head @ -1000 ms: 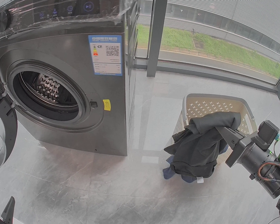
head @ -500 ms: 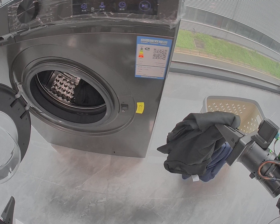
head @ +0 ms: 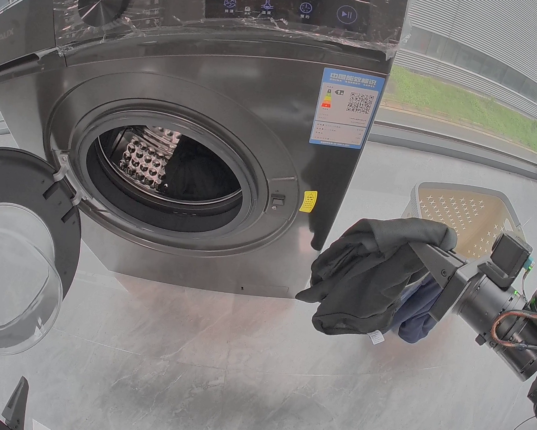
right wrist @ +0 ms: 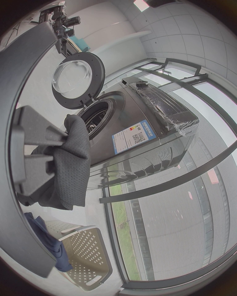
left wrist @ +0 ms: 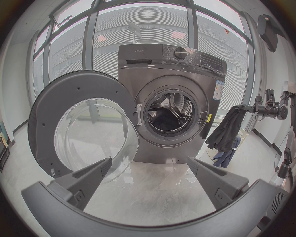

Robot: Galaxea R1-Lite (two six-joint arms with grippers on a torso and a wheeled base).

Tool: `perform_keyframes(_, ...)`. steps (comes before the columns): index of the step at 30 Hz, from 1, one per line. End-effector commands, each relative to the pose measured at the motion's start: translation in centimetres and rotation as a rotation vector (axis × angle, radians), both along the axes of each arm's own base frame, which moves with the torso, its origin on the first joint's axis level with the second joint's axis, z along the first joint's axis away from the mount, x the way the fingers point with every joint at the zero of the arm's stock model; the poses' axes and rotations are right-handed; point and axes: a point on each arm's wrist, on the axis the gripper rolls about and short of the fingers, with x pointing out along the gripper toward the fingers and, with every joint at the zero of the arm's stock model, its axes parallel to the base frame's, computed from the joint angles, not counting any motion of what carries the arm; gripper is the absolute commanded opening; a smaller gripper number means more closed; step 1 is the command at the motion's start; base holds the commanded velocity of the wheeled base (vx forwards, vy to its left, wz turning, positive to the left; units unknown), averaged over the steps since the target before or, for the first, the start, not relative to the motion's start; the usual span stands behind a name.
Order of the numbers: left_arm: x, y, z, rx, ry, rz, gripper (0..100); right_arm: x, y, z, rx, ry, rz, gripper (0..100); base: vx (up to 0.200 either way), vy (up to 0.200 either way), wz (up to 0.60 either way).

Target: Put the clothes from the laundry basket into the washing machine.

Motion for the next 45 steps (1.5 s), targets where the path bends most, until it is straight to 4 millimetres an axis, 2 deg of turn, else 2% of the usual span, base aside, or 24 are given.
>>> perform_keyframes(1, 0.05, 0.00, -0.47, 0.000, 0.007, 0.001, 100, -0.02, 0.04, -0.08, -0.002, 0.002, 0.003, 0, -0.200, 0.000, 0.00)
perform_keyframes(5, 0.05, 0.00, -0.47, 0.000, 0.007, 0.001, 100, -0.02, -0.01, -0.04, -0.001, 0.001, 0.001, 0, -0.200, 0.000, 0.00)
perform_keyframes(11, 0.05, 0.00, -0.47, 0.000, 0.007, 0.001, 100, -0.02, -0.01, -0.16, -0.002, 0.006, 0.001, 0, 0.000, 0.000, 0.00)
perform_keyframes(39, 0.05, 0.00, -0.47, -0.002, 0.007, 0.001, 100, 0.07, -0.10, -0.13, 0.003, 0.009, -0.004, 0, 0.000, 0.200, 0.00)
perform_keyframes(45, 0.05, 0.00, -0.47, -0.002, 0.007, 0.001, 100, 0.10, -0.17, -0.17, 0.002, 0.010, -0.007, 0, 0.000, 0.000, 0.00)
